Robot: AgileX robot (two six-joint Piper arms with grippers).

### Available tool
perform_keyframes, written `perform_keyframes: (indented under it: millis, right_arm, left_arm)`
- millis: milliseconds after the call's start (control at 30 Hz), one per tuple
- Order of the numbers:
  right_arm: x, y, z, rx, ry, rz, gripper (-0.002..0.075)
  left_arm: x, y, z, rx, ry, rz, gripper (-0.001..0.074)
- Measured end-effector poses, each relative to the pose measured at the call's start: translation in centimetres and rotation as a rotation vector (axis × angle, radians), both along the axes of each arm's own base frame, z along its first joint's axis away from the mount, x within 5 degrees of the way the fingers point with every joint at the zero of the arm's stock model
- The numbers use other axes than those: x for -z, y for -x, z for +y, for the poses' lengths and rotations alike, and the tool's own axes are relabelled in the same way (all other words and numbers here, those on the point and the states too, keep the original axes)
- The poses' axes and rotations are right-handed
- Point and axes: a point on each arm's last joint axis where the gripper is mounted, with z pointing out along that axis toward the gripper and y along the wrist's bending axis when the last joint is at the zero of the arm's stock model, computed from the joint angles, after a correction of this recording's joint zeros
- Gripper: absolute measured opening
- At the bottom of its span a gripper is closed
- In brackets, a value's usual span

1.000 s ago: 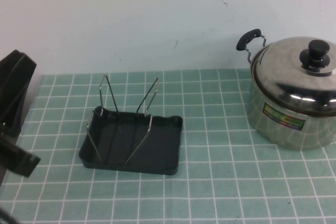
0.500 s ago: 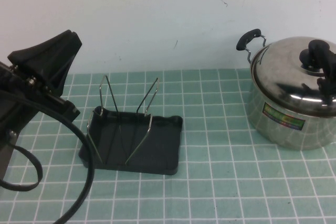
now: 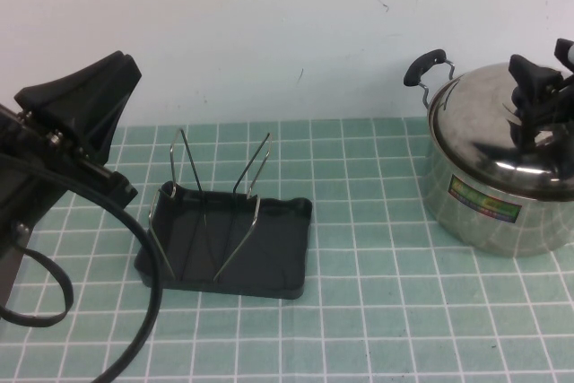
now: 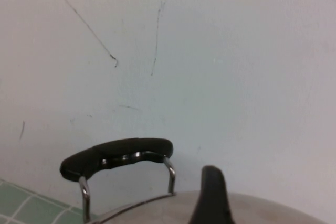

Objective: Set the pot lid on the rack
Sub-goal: Open the pot

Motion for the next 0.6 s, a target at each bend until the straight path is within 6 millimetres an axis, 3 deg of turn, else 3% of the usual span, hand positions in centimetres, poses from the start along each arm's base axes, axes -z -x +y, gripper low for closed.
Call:
perform_keyframes:
  millis: [267,333,467,600]
  right_arm:
    - [1.04,-0.56,0.07,-0.01,0.001,0.047,0.0491]
    - [1.04,-0.58,0.13,-0.014,0.004,0.05,0.0463]
    - [1.0,-0.53,0.42,-0.033,0.01,0.044,0.0335]
    - [1.0,-0.55,0.49,-0.039,0.006,0.034,0.0334]
  left_arm:
    - [0.09,-0.04,0.01,-0.001,-0.001,0.012,-0.0003]
    - [0.11,-0.04,0.0,-0.002,-0.003,0.013,-0.0003]
    - [0.14,-0.04,-0.01,-0.001,-0.008,0.015,-0.0003]
    - [0.16,-0.05,-0.02,0.005,0.007,0.029,-0.0003]
